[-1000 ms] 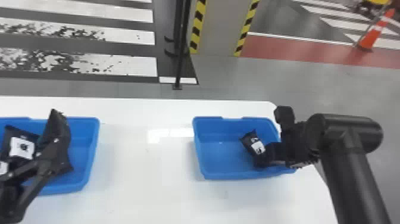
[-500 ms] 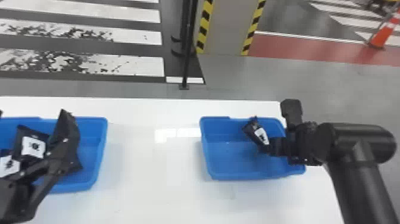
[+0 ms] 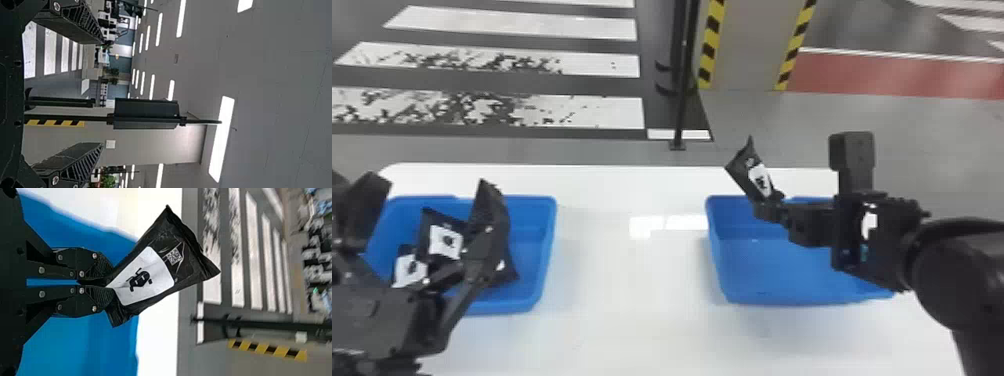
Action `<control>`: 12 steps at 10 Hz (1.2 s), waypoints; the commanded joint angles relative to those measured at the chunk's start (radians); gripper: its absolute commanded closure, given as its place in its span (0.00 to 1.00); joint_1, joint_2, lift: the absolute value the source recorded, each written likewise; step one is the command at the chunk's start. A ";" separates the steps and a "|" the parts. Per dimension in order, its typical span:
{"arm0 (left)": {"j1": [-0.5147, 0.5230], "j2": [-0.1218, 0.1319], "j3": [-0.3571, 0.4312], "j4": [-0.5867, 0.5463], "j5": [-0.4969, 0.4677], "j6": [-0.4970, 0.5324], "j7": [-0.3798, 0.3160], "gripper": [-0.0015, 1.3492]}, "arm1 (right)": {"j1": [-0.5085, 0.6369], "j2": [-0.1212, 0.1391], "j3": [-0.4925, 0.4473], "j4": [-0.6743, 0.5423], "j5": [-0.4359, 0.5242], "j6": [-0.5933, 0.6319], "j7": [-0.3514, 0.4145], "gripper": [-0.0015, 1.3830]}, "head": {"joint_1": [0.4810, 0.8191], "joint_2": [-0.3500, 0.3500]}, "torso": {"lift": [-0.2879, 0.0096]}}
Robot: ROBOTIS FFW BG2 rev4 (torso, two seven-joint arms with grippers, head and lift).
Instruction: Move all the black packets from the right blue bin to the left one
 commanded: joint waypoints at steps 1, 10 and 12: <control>-0.009 0.004 -0.011 0.007 0.000 0.000 0.000 0.08 | 0.003 -0.004 0.116 -0.084 -0.072 -0.080 0.035 0.80 | 0.63 0.44 | 0.50; -0.058 0.012 -0.025 -0.061 0.181 0.324 -0.129 0.09 | -0.100 -0.027 0.449 -0.042 -0.316 -0.289 0.107 0.80 | 0.60 0.86 | 0.50; -0.063 0.013 -0.031 -0.061 0.167 0.306 -0.129 0.09 | -0.112 -0.030 0.486 -0.052 -0.344 -0.289 0.110 0.80 | 0.63 0.90 | 0.50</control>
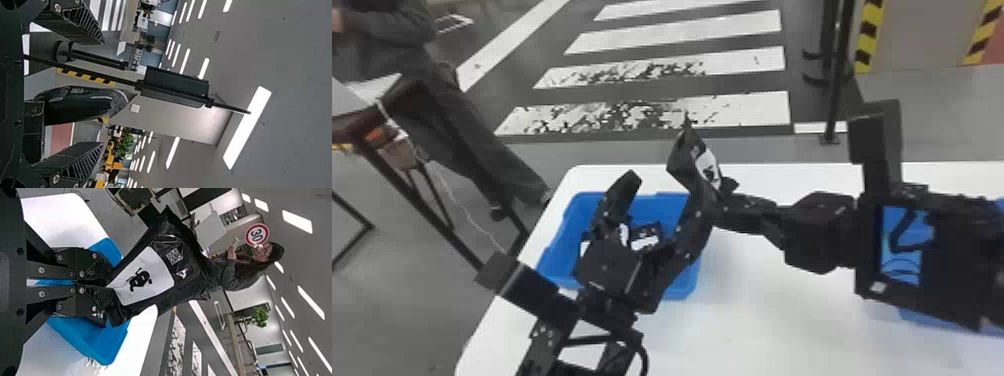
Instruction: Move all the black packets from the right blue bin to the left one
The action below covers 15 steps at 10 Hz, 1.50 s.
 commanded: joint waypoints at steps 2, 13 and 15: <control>-0.008 0.002 -0.005 0.000 -0.018 -0.028 0.000 0.09 | -0.004 -0.004 0.047 -0.015 -0.036 0.000 0.007 0.80 | 0.63 0.94 | 0.50; 0.017 0.011 -0.037 -0.029 -0.034 0.004 0.146 0.89 | -0.016 -0.010 0.067 0.027 -0.080 -0.041 0.013 0.77 | 0.63 1.00 | 0.50; -0.013 -0.009 0.035 0.002 -0.140 0.031 0.153 0.89 | 0.031 -0.012 -0.003 0.022 -0.042 -0.041 0.064 0.16 | 0.63 1.00 | 0.50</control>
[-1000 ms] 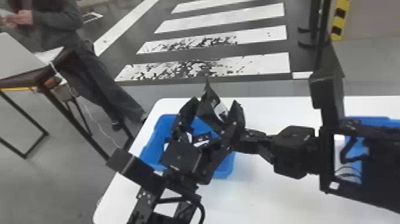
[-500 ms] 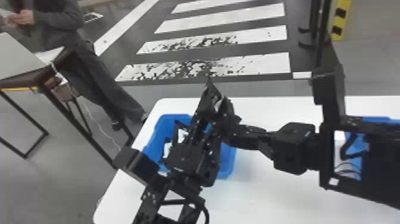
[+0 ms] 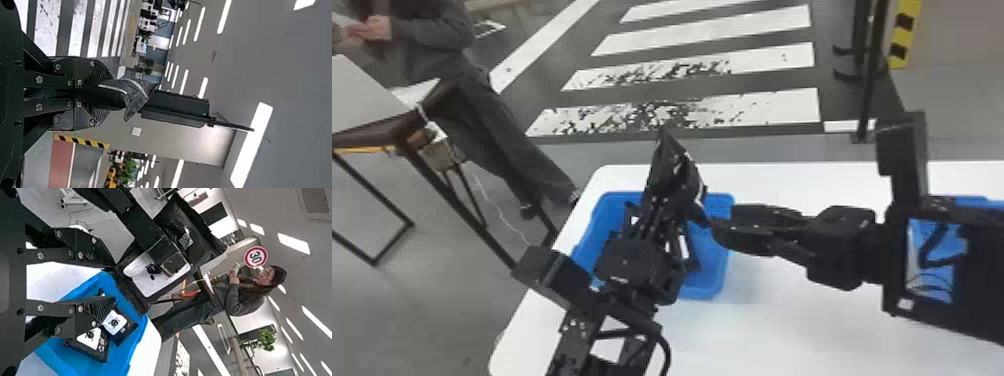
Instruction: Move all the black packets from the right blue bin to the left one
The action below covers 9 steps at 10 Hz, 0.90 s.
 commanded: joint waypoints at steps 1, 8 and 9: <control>-0.062 -0.020 0.085 0.117 -0.125 0.001 0.008 0.89 | 0.075 0.001 -0.095 -0.028 0.017 -0.003 0.014 0.02 | 0.63 1.00 | 0.50; -0.263 -0.019 0.149 0.628 -0.155 -0.308 0.037 0.00 | 0.217 0.021 -0.290 -0.050 0.063 -0.108 0.026 0.16 | 0.63 0.99 | 0.50; -0.278 -0.017 0.151 0.625 -0.137 -0.303 -0.027 0.01 | 0.254 0.035 -0.344 -0.043 0.133 -0.138 0.048 0.15 | 0.63 0.96 | 0.50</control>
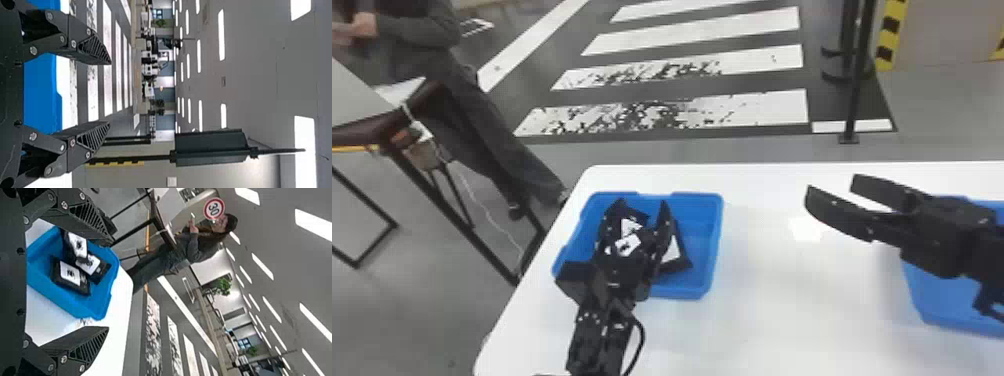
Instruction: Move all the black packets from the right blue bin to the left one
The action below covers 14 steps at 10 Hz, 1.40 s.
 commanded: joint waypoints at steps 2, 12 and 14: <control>0.031 0.002 -0.033 -0.080 0.046 -0.053 -0.040 0.00 | 0.117 0.025 -0.106 0.004 0.104 -0.150 0.012 0.15 | 0.63 0.83 | 0.50; 0.336 0.000 -0.115 -0.458 0.003 0.082 0.055 0.00 | 0.563 0.152 -0.385 -0.170 0.431 -0.523 -0.026 0.16 | 0.63 0.37 | 0.50; 0.365 -0.009 -0.099 -0.504 0.001 0.096 0.058 0.00 | 0.627 0.154 -0.369 -0.222 0.437 -0.523 -0.026 0.16 | 0.63 0.38 | 0.50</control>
